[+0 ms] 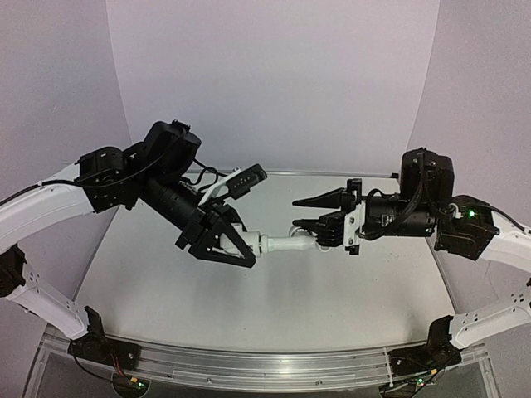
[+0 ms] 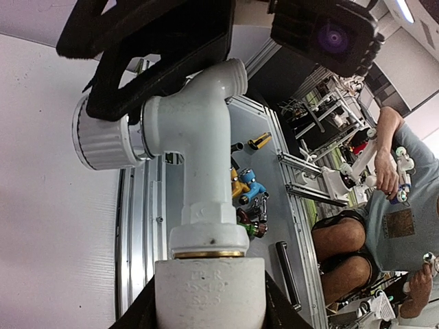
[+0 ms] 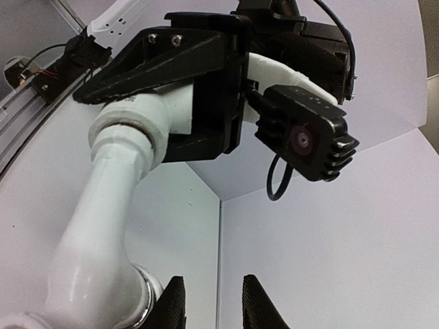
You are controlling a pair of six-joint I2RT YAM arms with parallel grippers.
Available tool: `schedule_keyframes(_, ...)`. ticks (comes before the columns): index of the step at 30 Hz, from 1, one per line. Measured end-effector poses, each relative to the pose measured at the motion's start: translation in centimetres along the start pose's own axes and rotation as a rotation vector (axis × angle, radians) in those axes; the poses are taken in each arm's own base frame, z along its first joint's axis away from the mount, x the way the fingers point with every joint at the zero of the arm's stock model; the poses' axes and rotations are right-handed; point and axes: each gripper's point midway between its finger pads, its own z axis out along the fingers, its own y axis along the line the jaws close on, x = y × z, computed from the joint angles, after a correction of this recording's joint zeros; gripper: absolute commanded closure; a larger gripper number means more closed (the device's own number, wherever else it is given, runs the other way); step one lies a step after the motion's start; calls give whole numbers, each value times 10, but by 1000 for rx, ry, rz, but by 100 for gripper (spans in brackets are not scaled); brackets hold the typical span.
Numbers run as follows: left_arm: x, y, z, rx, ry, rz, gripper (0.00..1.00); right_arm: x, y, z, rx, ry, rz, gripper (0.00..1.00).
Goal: Install the water faucets
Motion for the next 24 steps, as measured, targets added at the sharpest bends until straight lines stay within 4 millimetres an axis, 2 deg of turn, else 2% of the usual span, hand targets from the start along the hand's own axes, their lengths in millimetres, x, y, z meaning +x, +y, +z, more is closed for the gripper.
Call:
schedule_keyframes(14,-16,-20,-12,27,-59,70,100,-13,14,-5,-77,-76,98,79)
schedule_keyframes(24,-28,-35,-23,39,-116,133,100,-20,17,-8,-103,-114,159,65)
